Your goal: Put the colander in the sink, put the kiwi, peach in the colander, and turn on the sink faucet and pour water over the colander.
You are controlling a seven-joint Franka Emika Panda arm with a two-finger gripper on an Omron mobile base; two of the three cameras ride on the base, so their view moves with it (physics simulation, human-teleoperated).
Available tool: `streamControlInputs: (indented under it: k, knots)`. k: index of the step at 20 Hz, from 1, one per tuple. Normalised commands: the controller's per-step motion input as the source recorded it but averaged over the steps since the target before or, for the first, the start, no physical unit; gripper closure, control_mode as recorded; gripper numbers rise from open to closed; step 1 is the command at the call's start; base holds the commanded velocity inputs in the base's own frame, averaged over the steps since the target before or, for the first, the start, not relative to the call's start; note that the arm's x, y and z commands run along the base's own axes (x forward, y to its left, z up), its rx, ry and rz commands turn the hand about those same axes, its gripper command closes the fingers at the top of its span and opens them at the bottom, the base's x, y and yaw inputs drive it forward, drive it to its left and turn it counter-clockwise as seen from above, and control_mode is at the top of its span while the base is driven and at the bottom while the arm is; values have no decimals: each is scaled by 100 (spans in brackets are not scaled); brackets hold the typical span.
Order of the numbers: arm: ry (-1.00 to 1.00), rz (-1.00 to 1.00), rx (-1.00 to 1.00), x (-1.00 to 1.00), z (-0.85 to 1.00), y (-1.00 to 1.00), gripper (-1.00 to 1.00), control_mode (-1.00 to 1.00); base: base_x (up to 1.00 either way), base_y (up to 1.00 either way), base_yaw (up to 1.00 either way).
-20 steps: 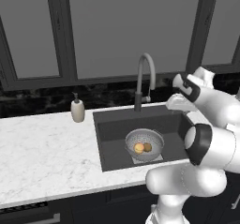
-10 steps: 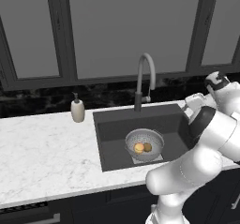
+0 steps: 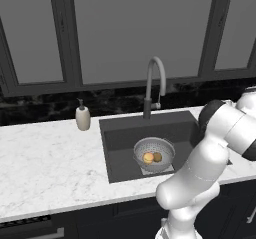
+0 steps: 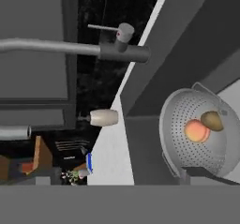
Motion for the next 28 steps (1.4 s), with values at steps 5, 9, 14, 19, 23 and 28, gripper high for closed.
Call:
streamControlInputs:
  k: [5, 9, 14, 19, 23, 28]
  knots:
    - [38, -28, 26, 7, 16, 0, -100, -100, 0, 0, 0]
    - [44, -16, 12, 18, 12, 26, -100, -100, 0, 0, 0]
    - [49, -13, 3, 30, 2, 56, -100, -100, 0, 0, 0]
    - [33, -17, 22, 10, 0, 33, -100, -100, 0, 0, 0]
    - [30, -22, 19, 7, 0, 36, -100, -100, 0, 0, 0]
    - [37, -24, 12, 9, 0, 30, -100, -100, 0, 0, 0]
